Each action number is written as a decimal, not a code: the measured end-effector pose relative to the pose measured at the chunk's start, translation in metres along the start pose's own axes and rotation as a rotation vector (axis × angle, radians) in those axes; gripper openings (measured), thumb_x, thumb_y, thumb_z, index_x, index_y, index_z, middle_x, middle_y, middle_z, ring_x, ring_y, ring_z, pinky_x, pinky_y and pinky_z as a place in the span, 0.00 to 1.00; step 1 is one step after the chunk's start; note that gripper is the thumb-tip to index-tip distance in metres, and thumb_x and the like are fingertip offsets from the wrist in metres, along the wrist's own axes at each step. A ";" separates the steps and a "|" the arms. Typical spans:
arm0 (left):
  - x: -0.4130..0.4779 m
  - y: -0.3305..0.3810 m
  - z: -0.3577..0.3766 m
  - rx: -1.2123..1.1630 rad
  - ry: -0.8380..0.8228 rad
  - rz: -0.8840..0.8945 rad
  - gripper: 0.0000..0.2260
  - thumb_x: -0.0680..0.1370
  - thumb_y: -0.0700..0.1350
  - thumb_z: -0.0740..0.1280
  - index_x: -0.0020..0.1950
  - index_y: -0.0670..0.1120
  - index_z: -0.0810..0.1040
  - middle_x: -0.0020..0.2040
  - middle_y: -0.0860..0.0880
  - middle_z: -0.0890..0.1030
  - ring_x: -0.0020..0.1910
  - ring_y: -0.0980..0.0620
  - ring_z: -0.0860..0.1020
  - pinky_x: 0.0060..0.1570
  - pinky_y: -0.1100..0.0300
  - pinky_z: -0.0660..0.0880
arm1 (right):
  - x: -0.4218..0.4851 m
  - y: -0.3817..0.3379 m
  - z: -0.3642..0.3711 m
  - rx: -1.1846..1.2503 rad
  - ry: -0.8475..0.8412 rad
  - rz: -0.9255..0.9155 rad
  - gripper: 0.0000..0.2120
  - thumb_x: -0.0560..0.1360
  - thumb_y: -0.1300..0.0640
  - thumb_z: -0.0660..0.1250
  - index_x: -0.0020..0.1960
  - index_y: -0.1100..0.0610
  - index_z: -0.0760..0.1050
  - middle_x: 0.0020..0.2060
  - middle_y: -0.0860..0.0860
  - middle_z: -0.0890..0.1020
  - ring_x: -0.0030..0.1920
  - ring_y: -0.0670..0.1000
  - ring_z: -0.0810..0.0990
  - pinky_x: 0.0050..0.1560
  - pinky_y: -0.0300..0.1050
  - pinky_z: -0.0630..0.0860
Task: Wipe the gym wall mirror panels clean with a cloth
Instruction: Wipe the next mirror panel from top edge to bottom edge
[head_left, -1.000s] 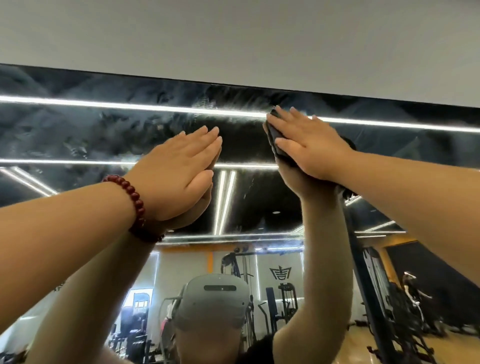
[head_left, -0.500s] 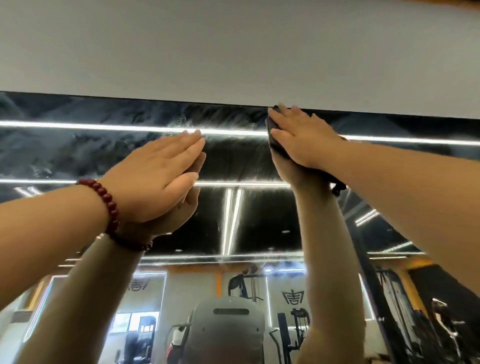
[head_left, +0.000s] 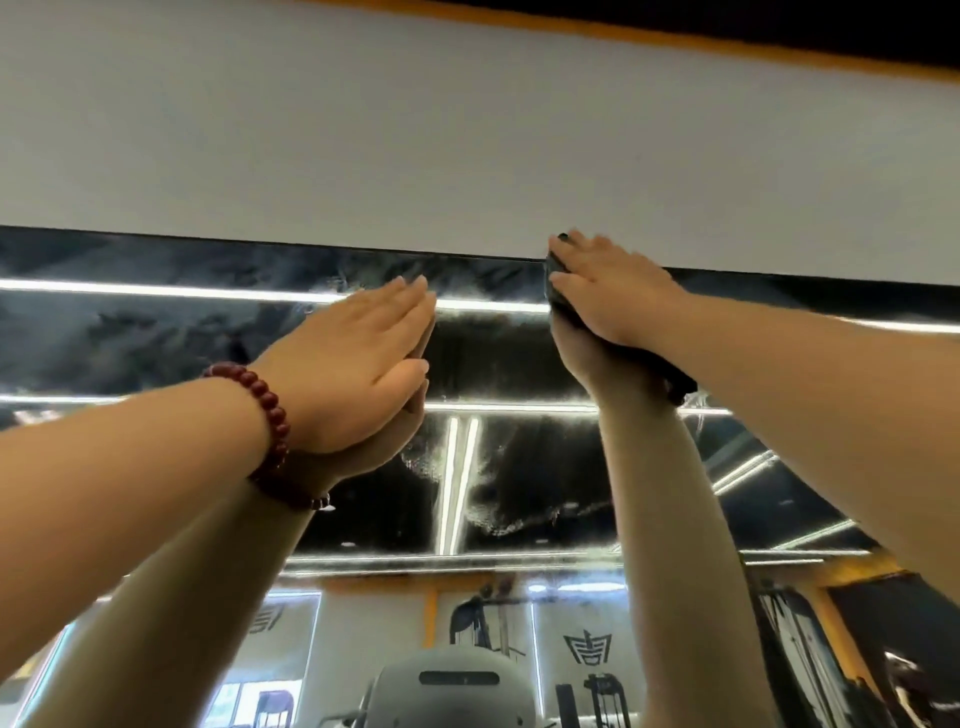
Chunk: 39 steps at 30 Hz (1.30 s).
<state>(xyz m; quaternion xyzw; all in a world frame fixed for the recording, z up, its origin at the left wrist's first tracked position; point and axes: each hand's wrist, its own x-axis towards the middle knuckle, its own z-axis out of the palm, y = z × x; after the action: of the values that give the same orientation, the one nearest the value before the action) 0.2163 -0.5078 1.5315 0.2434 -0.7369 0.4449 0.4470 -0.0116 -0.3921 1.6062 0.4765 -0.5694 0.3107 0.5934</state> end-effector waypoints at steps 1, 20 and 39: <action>0.000 -0.001 -0.001 -0.009 0.005 0.000 0.35 0.74 0.59 0.37 0.80 0.51 0.37 0.80 0.55 0.36 0.77 0.60 0.37 0.71 0.64 0.36 | 0.003 -0.011 0.001 0.001 0.005 -0.062 0.25 0.86 0.50 0.47 0.81 0.51 0.49 0.81 0.49 0.51 0.79 0.53 0.52 0.76 0.55 0.53; -0.010 -0.003 0.002 -0.141 0.132 -0.044 0.34 0.74 0.55 0.41 0.81 0.48 0.48 0.81 0.52 0.47 0.79 0.59 0.45 0.72 0.65 0.42 | -0.081 -0.058 0.013 -0.078 -0.097 -0.810 0.25 0.84 0.43 0.46 0.79 0.40 0.42 0.79 0.40 0.44 0.79 0.43 0.41 0.75 0.42 0.37; -0.087 0.007 0.009 -0.165 0.034 0.117 0.39 0.70 0.60 0.35 0.81 0.47 0.47 0.80 0.53 0.43 0.74 0.64 0.39 0.69 0.71 0.32 | -0.146 -0.056 0.013 -0.009 -0.144 -0.555 0.33 0.80 0.32 0.49 0.79 0.43 0.43 0.79 0.43 0.46 0.79 0.45 0.43 0.78 0.48 0.39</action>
<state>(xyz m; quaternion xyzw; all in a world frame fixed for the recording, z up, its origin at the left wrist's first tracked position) 0.2486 -0.5151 1.4508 0.1548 -0.7764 0.4119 0.4512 0.0115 -0.3988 1.4506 0.6323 -0.4591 0.0992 0.6161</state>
